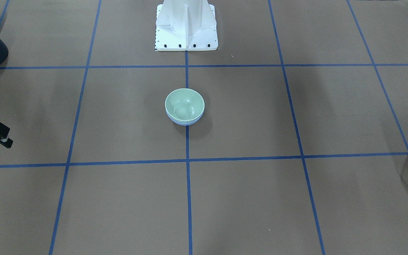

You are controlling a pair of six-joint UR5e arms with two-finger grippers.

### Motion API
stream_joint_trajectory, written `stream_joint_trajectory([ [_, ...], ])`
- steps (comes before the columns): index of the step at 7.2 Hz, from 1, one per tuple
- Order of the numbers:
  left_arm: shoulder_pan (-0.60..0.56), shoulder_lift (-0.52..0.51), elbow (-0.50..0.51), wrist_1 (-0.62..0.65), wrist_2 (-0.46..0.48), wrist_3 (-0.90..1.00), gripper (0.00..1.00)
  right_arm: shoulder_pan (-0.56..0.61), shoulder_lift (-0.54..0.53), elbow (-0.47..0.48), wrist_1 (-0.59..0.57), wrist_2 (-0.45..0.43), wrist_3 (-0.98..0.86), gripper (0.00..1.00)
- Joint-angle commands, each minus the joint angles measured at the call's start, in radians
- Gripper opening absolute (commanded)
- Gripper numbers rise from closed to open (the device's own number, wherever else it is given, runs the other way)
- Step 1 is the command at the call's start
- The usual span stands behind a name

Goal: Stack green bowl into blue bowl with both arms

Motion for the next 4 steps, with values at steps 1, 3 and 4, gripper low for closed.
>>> stream_joint_trajectory([
  [1, -0.038, -0.004, 0.011, 0.013, -0.004, 0.000, 0.98, 0.020, 0.000, -0.010, -0.032, -0.001, -0.041, 1.00],
  [3, -0.052, -0.009, 0.011, 0.031, -0.006, 0.000, 0.98, 0.065, 0.010, -0.041, -0.035, 0.005, -0.082, 1.00],
  [4, -0.054, -0.015, 0.011, 0.031, -0.006, 0.000, 0.98, 0.101, 0.007, -0.035, -0.065, 0.038, -0.104, 1.00],
])
